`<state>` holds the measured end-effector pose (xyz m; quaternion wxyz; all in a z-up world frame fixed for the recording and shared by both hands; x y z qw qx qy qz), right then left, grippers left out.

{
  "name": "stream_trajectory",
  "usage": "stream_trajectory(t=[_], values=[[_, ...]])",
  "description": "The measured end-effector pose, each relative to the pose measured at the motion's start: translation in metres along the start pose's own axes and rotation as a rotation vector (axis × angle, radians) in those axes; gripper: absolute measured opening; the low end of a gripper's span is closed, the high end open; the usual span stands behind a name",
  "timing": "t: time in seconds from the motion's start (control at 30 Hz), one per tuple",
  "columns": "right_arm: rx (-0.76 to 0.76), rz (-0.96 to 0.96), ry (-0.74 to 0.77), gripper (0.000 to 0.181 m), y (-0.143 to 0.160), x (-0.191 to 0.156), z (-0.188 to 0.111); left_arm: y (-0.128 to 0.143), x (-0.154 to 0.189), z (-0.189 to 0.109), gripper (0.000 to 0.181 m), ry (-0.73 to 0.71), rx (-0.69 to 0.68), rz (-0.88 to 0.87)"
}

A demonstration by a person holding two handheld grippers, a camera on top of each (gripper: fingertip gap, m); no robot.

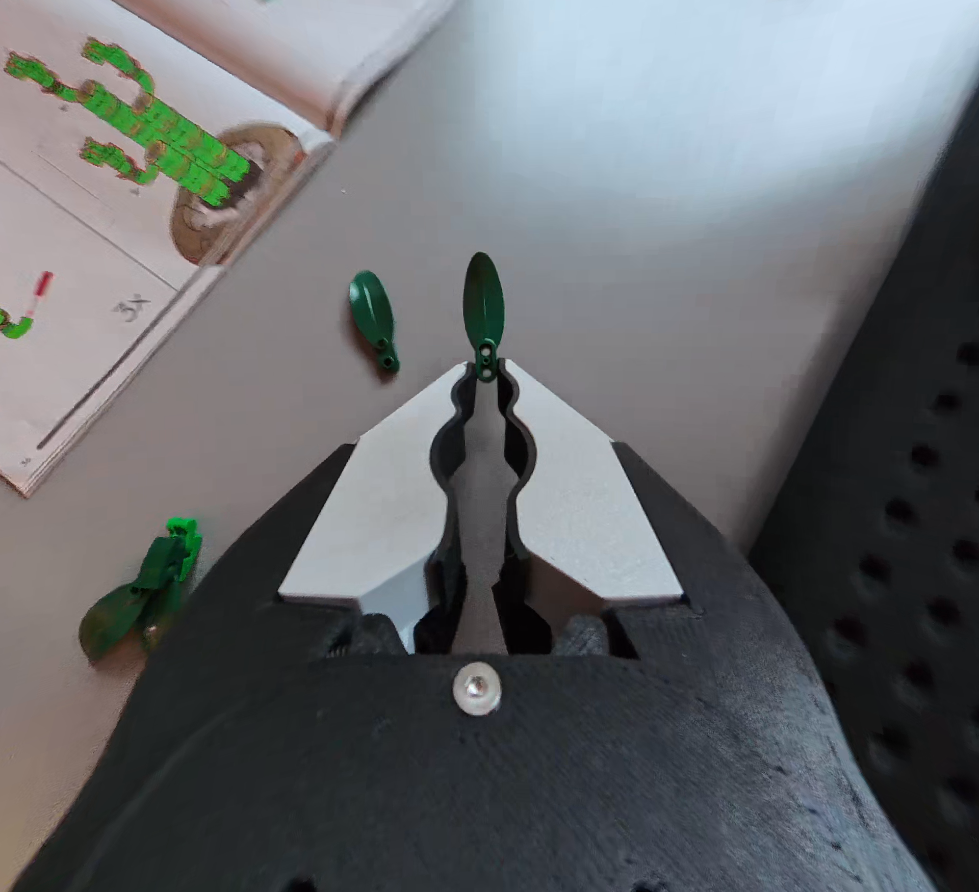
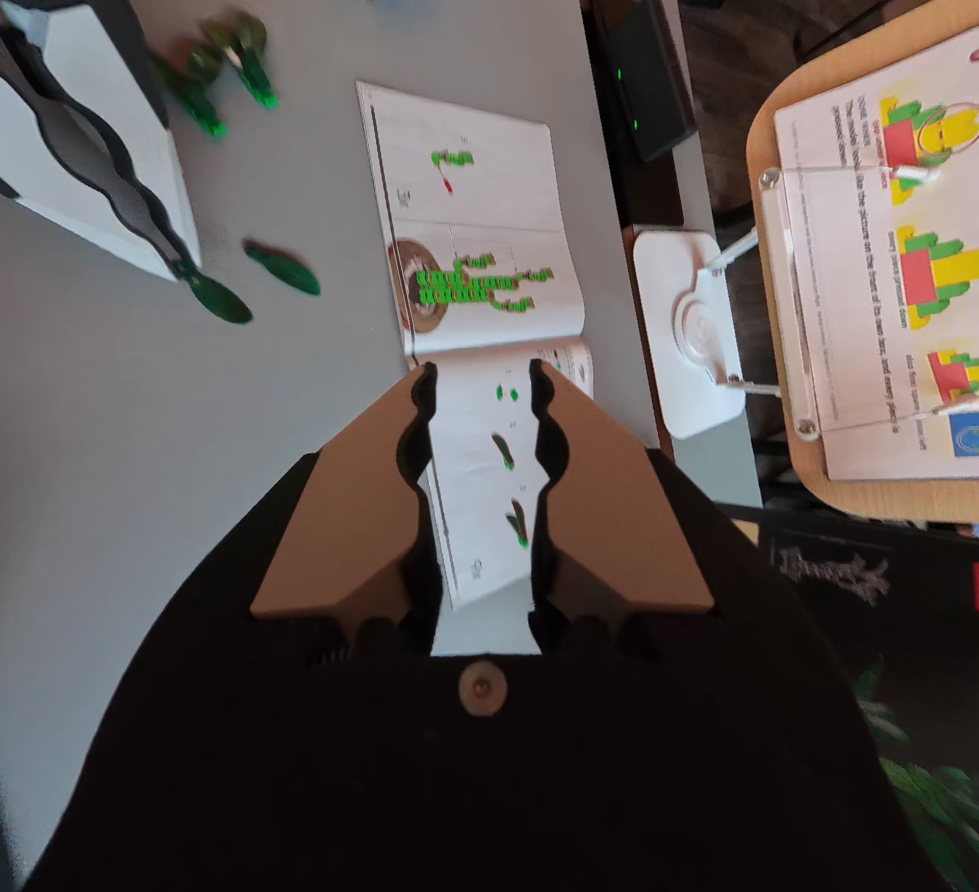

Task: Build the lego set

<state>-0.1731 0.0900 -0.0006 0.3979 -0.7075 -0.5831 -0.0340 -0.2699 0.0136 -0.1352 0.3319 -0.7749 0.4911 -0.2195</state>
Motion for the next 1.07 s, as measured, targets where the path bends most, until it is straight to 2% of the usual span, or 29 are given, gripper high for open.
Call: stream_trajectory(t=[0.07,0.1,0.17,0.23,0.27,0.33,0.4,0.43,0.5,0.63,0.67,0.77,0.8,0.83,0.87,0.9,0.93,1.0,1.07], values=[[0.139,0.066,-0.033,0.037,-0.023,0.0,0.002,-0.03,-0.004,-0.024,0.006,0.05,0.224,-0.147],[0.234,0.112,-0.071,0.038,-0.039,-0.001,0.002,-0.049,-0.006,-0.043,0.006,0.097,0.381,-0.228],[0.472,0.209,-0.146,0.041,-0.075,-0.002,-0.006,-0.086,-0.001,-0.094,0.005,0.271,0.749,-0.336],[0.758,0.323,-0.307,0.042,-0.112,-0.01,-0.025,-0.104,0.003,-0.146,0.005,0.389,1.069,-0.345],[0.88,0.386,-0.424,0.042,-0.126,-0.016,-0.035,-0.105,0.0,-0.159,0.005,0.37,1.158,-0.34],[1.044,0.504,-0.683,0.043,-0.145,-0.029,-0.051,-0.104,-0.004,-0.167,0.004,0.294,1.206,-0.311],[1.081,0.607,-0.853,0.043,-0.153,-0.036,-0.05,-0.105,-0.001,-0.173,0.005,0.305,1.24,-0.291],[1.073,0.626,-0.9,0.041,-0.155,-0.041,-0.047,-0.105,-0.001,-0.174,0.005,0.31,1.251,-0.293],[1.035,0.598,-0.949,0.025,-0.156,-0.054,-0.04,-0.104,-0.004,-0.173,0.005,0.277,1.258,-0.296],[0.956,0.525,-0.944,0.017,-0.16,-0.073,-0.031,-0.102,-0.009,-0.169,0.005,0.247,1.248,-0.305],[0.925,0.507,-0.936,0.011,-0.16,-0.078,-0.027,-0.101,-0.009,-0.168,0.005,0.249,1.245,-0.308],[0.899,0.487,-0.91,0.01,-0.157,-0.077,-0.024,-0.1,-0.012,-0.166,0.005,0.274,1.237,-0.333],[0.877,0.486,-0.901,0.01,-0.154,-0.075,-0.022,-0.098,-0.015,-0.164,0.007,0.275,1.223,-0.35],[0.839,0.488,-0.884,0.01,-0.148,-0.071,-0.018,-0.095,-0.02,-0.165,0.023,0.25,1.208,-0.364],[0.775,0.489,-0.866,0.01,-0.138,-0.069,-0.011,-0.09,-0.026,-0.168,0.031,0.199,1.195,-0.372],[0.654,0.473,-0.848,0.01,-0.122,-0.071,0.001,-0.084,-0.033,-0.174,0.03,0.129,1.185,-0.372],[0.484,0.43,-0.79,0.01,-0.098,-0.075,0.019,-0.076,-0.039,-0.182,0.03,0.053,1.167,-0.36],[0.085,0.23,-0.625,0.01,-0.031,-0.084,0.052,-0.056,-0.046,-0.196,0.028,-0.096,1.09,-0.309],[-0.201,0.03,-0.593,0.011,0.021,-0.098,0.059,-0.031,-0.057,-0.207,0.025,-0.256,0.981,-0.262]])
Point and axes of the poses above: each gripper's, where its closed fingertips meet, z out along the fingers, y out of its underside, x = y × z across the jaws, the point moved 1 cm from there along -z, back along the fingers
